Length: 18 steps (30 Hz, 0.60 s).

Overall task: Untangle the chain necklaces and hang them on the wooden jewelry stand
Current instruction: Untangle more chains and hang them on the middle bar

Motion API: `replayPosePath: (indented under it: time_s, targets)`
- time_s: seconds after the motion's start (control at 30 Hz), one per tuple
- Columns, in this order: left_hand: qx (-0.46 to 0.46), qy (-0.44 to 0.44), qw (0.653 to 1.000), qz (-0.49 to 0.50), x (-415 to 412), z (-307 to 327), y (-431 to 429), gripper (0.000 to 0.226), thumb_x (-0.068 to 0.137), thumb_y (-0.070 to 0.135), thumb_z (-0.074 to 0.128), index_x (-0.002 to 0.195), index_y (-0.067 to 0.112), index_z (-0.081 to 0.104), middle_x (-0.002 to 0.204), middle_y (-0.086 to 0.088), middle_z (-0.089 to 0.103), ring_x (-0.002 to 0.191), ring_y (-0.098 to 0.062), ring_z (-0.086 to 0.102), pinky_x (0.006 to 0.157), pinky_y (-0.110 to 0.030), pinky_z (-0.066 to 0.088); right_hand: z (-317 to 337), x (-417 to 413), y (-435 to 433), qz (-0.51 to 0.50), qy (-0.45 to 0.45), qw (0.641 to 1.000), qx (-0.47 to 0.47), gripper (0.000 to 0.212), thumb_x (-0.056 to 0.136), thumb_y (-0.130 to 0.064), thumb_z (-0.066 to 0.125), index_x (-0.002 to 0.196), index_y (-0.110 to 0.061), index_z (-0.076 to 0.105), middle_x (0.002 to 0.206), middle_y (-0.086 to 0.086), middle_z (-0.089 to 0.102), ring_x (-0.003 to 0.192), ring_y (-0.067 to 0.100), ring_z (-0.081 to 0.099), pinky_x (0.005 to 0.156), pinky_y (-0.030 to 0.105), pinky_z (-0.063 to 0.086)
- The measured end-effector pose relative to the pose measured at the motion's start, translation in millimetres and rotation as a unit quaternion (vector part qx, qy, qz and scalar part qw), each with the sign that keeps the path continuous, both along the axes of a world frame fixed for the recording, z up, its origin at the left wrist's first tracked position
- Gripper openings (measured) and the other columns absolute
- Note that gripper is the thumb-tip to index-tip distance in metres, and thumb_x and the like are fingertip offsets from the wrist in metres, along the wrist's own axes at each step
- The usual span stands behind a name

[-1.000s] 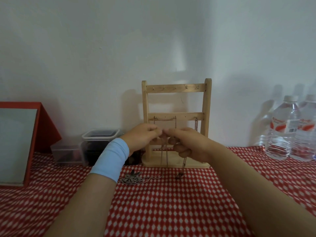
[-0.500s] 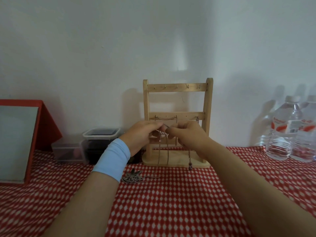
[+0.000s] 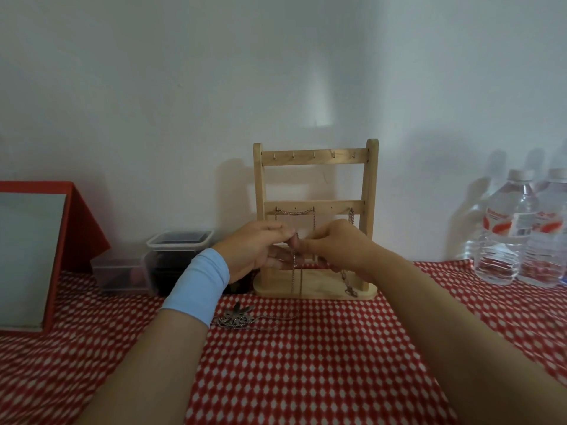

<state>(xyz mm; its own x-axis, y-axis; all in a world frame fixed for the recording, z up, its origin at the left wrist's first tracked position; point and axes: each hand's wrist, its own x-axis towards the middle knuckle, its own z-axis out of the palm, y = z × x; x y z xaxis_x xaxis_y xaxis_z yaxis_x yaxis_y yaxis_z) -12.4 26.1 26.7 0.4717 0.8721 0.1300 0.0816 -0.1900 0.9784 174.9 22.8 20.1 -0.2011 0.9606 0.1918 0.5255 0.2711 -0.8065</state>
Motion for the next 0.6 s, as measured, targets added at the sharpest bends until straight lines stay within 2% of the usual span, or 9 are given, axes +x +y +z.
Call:
replayPosePath:
  time_s: [0.07,0.17,0.23,0.3,0.4,0.5,0.6]
  targets:
    - [-0.018,-0.028,0.999,-0.015,1,1,-1,0.03,0.101,0.016,0.047,0.077,0.004,0.061,0.088,-0.01,0.065,0.084,-0.026,0.068,0.081,-0.044,0.06,1,-2,-2,0.013,0.029,0.999,0.006,0.03,0.082,-0.05,0.079,0.074,-0.021,0.081,0.062,-0.004,0.067,0.053,0.006,0.05,0.048,0.018,0.043]
    - [-0.036,-0.093,0.995,0.002,-1,3,3,0.038,0.101,0.017,0.046,0.066,0.009,0.059,0.089,-0.01,0.061,0.082,-0.021,0.063,0.082,-0.046,0.059,1,2,1,0.022,0.141,0.99,0.012,0.021,0.087,-0.028,0.08,0.087,-0.007,0.08,0.056,-0.011,0.066,0.051,0.005,0.051,0.05,0.017,0.045]
    - [-0.023,-0.109,0.993,0.043,-4,2,7,0.04,0.1,0.018,0.047,0.063,0.012,0.061,0.085,-0.007,0.06,0.08,-0.018,0.062,0.074,-0.037,0.06,2,7,3,0.036,0.185,0.982,0.0,0.029,0.085,-0.026,0.081,0.095,0.0,0.079,0.068,-0.002,0.07,0.06,0.012,0.055,0.057,0.023,0.05]
    - [-0.026,-0.129,0.989,0.069,-5,1,9,0.035,0.1,0.018,0.046,0.068,0.011,0.058,0.079,-0.003,0.063,0.076,-0.016,0.061,0.072,-0.034,0.057,1,9,4,0.061,0.211,0.975,-0.028,0.029,0.086,-0.026,0.08,0.095,0.001,0.077,0.08,0.005,0.07,0.067,0.015,0.056,0.065,0.029,0.052]
    - [-0.055,-0.182,0.979,0.068,-1,1,9,0.033,0.1,0.019,0.044,0.068,0.011,0.051,0.074,-0.003,0.062,0.071,-0.018,0.057,0.072,-0.034,0.05,-1,9,5,0.104,0.216,0.966,-0.094,0.015,0.093,-0.026,0.073,0.089,-0.012,0.078,0.092,0.0,0.077,0.074,0.014,0.063,0.079,0.036,0.053]
    - [-0.043,-0.145,0.986,0.069,4,1,8,0.033,0.099,0.024,0.044,0.068,0.015,0.051,0.069,0.0,0.057,0.061,-0.014,0.049,0.064,-0.029,0.044,-2,10,5,0.129,0.161,0.971,-0.122,0.015,0.097,-0.024,0.067,0.097,-0.011,0.076,0.099,0.005,0.077,0.083,0.017,0.067,0.091,0.04,0.053]
    - [0.015,-0.039,0.995,0.093,4,0,10,0.029,0.099,0.027,0.048,0.071,0.019,0.054,0.065,0.004,0.056,0.057,-0.014,0.046,0.057,-0.024,0.041,0,10,4,0.144,0.155,0.971,-0.108,0.016,0.097,-0.016,0.067,0.085,-0.015,0.078,0.091,0.004,0.077,0.086,0.017,0.071,0.095,0.037,0.058]
